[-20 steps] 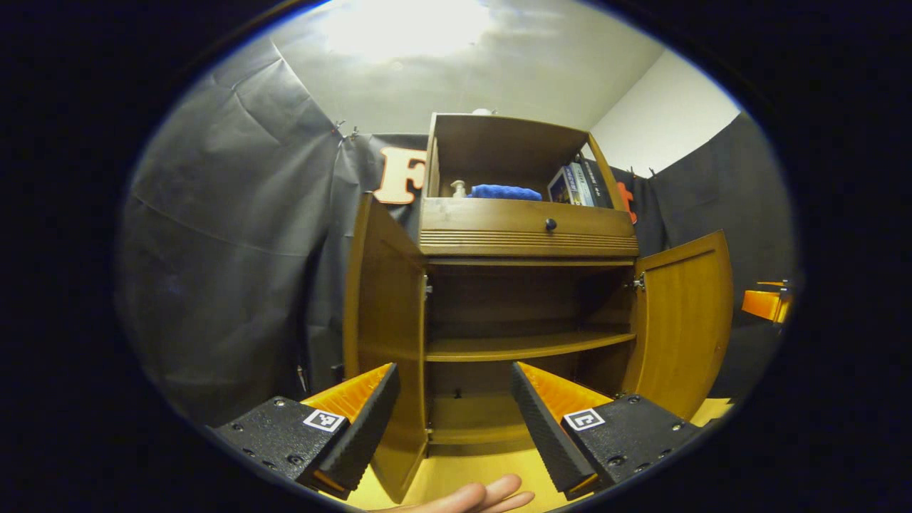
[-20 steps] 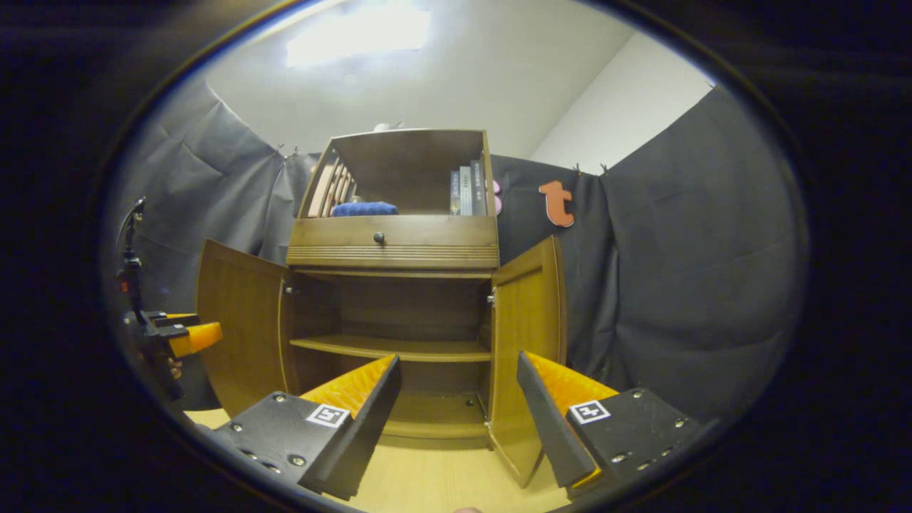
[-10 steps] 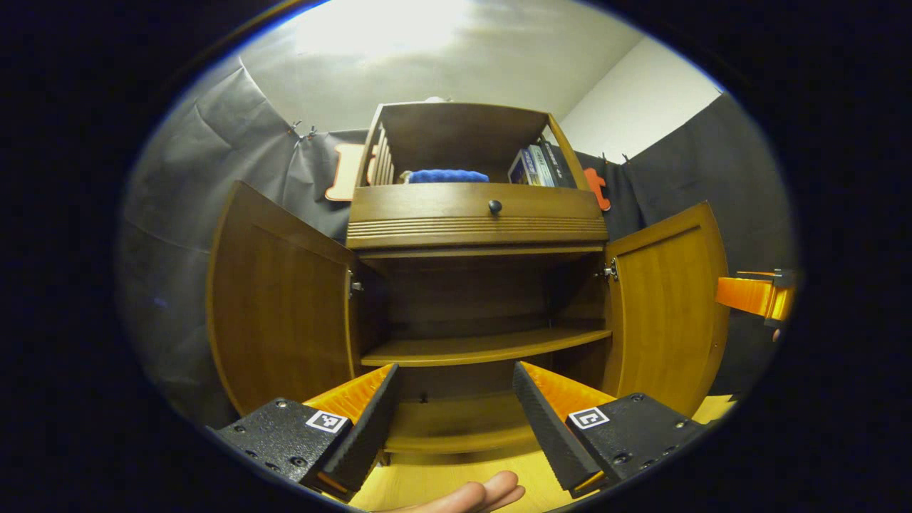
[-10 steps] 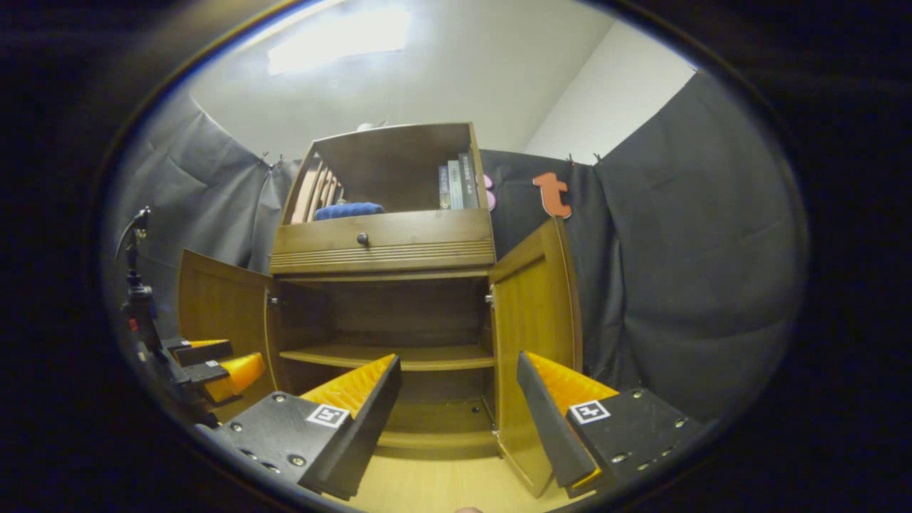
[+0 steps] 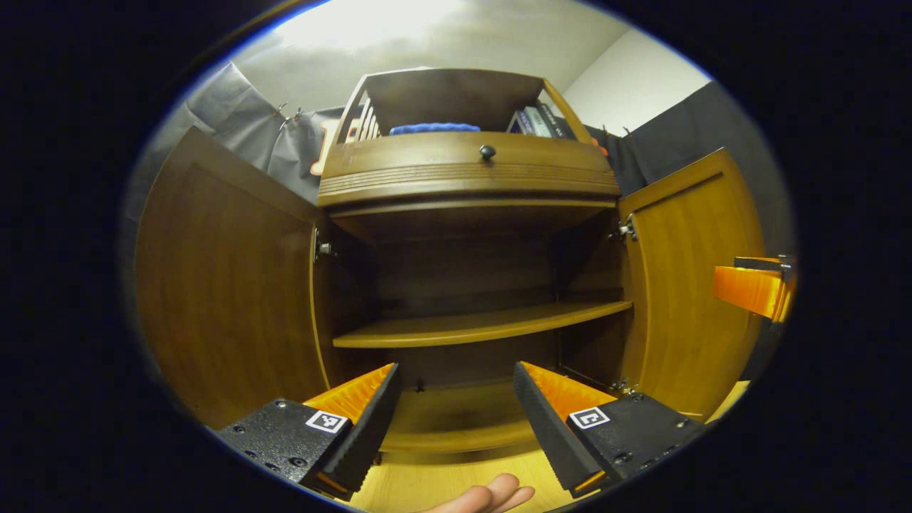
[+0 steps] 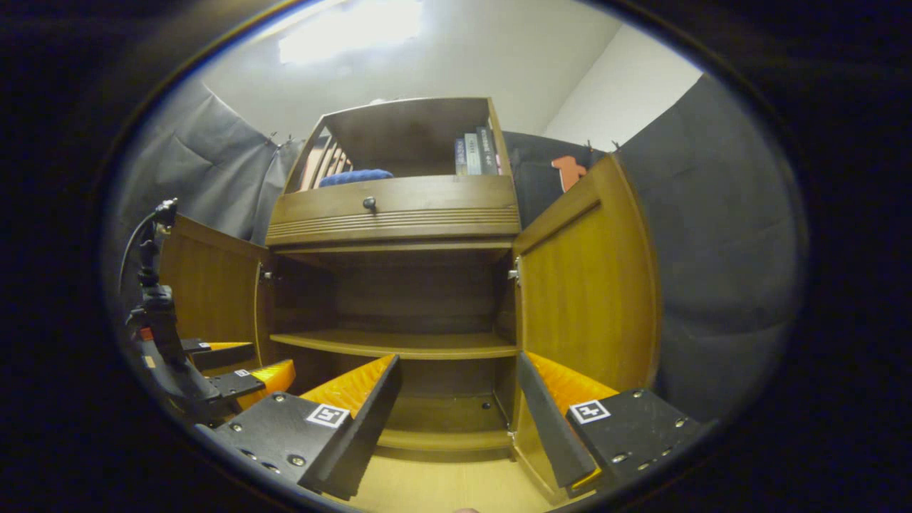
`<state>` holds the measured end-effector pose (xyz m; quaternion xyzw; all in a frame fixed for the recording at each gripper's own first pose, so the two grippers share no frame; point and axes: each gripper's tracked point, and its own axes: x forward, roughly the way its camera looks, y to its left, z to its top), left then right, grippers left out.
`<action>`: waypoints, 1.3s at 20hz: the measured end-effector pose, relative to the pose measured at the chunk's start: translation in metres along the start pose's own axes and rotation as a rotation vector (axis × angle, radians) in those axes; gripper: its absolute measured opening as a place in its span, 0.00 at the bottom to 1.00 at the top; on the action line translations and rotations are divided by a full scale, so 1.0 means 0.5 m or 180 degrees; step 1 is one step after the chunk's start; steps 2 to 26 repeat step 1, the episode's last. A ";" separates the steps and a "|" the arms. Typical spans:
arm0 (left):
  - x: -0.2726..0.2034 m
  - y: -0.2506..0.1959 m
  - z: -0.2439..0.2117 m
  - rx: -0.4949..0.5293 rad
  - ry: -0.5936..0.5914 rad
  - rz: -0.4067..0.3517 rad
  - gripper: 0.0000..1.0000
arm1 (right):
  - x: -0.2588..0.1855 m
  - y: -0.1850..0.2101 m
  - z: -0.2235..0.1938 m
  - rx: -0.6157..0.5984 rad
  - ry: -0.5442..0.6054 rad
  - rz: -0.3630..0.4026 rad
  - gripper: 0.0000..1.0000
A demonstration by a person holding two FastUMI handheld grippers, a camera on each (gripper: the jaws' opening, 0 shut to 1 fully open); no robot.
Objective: Open the right door of the double-door shoe cabinet with the right hand, and open the left door with the left hand.
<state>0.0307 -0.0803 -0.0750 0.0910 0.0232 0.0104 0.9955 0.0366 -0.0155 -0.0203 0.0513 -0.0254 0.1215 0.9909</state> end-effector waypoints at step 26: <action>0.014 0.006 0.000 -0.0024 -0.0009 0.0013 0.99 | 0.013 0.008 -0.011 -0.0059 0.0005 -0.0005 0.96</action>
